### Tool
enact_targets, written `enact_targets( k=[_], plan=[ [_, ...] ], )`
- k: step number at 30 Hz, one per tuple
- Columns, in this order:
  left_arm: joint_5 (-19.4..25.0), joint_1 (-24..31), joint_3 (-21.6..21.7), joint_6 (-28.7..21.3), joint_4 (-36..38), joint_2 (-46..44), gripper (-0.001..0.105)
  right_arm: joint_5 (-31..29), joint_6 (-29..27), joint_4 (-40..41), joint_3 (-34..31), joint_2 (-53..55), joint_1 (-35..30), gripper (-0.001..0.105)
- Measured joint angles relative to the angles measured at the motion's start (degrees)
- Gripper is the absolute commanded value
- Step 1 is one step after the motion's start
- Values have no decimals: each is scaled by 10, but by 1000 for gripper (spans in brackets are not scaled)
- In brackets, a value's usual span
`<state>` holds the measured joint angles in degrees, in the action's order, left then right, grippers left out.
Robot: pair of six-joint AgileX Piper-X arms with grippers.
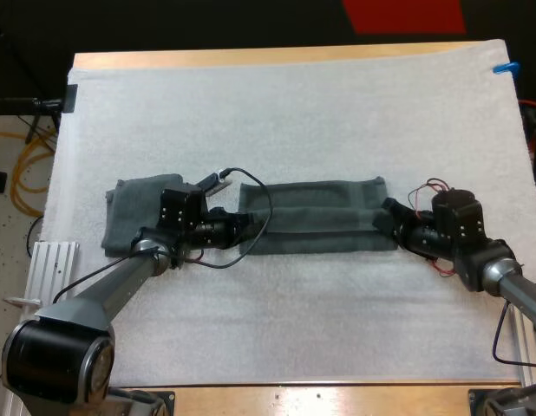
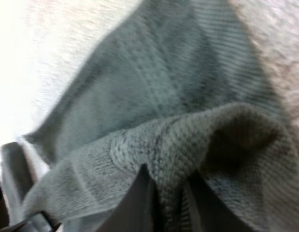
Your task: Pick towel from pile fold and stack
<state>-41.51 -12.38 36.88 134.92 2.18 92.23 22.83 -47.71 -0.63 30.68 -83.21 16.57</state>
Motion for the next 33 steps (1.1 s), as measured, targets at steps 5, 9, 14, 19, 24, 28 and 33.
enact_targets(
  k=[5, 9, 14, 19, 24, 28, 33],
  plan=[
    [12, 0, 0, 0, 9, 0, 0, 2, 0, 0, 0, -11, 0, 0],
    [46, 0, 0, 0, 27, 0, 0, 4, 0, -9, 0, -11, 0, 0],
    [57, 0, 0, -2, 33, 0, 0, 4, 0, -17, 0, -11, 0, 0],
    [51, 0, 0, -22, 16, 0, 12, 9, -29, -18, 0, -11, 0, 0],
    [35, 0, 0, -24, -22, 0, 36, 22, -41, -31, 0, -11, 0, 23],
    [28, 0, 0, -24, -57, 0, 40, 41, -43, -88, 0, -11, 0, 63],
    [27, 0, 2, -24, -105, 0, 40, 40, -68, -172, 0, -11, 0, 71]
  ],
)
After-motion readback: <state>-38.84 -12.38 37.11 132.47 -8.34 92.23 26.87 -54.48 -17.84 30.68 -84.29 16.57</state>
